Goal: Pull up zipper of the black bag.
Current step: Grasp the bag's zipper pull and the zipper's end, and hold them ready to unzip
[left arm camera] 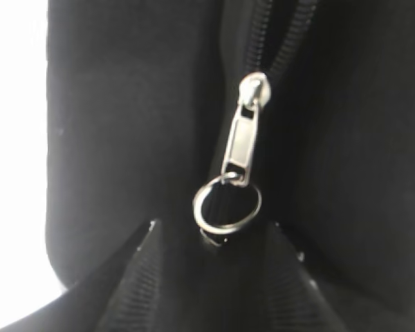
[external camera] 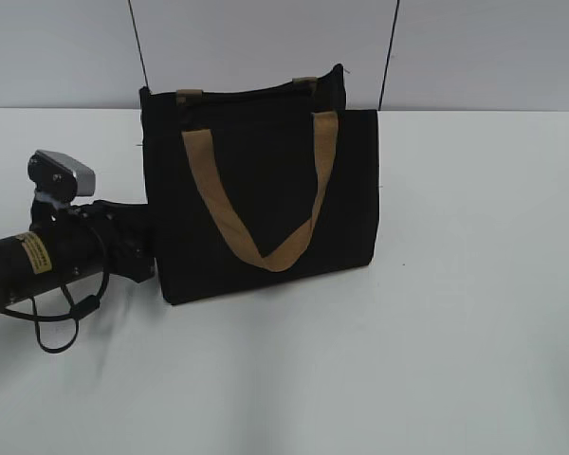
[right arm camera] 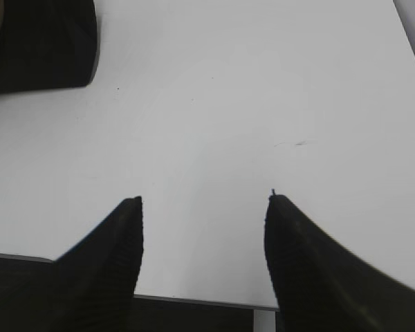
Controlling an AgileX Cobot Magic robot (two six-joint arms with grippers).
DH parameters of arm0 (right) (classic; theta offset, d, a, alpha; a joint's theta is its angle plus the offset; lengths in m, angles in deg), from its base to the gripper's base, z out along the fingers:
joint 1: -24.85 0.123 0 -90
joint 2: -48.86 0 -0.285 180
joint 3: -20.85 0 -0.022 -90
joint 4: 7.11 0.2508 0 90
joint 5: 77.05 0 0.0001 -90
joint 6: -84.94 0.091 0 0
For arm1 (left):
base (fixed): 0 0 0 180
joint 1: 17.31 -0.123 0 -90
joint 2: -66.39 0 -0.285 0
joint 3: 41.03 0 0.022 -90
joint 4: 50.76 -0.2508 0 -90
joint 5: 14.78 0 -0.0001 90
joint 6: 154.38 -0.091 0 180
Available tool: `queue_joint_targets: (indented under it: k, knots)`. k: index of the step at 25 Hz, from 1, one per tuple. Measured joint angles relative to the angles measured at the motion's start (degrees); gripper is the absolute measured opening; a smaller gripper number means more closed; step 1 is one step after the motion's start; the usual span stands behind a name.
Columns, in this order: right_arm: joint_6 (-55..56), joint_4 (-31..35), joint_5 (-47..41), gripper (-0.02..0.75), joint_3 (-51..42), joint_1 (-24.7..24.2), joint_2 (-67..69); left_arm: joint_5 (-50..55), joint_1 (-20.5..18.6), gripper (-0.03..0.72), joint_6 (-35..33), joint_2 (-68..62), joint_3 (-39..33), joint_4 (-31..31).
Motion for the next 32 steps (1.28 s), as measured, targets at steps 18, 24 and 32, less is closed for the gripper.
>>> queue_joint_targets:
  k: [18, 24, 32]
  knots:
    - [0.0, 0.0, 0.0, 0.428, 0.0, 0.0, 0.0, -3.3, -0.1, 0.281, 1.48, -5.34, 1.28, -0.42]
    - [0.0, 0.0, 0.0, 0.428, 0.0, 0.0, 0.0, -2.86, -0.1, 0.273, 1.48, -5.34, 2.31, -1.44]
    - [0.0, 0.0, 0.0, 0.428, 0.0, 0.0, 0.0, -2.6, -0.1, 0.271, 1.48, -5.34, 3.1, -2.48]
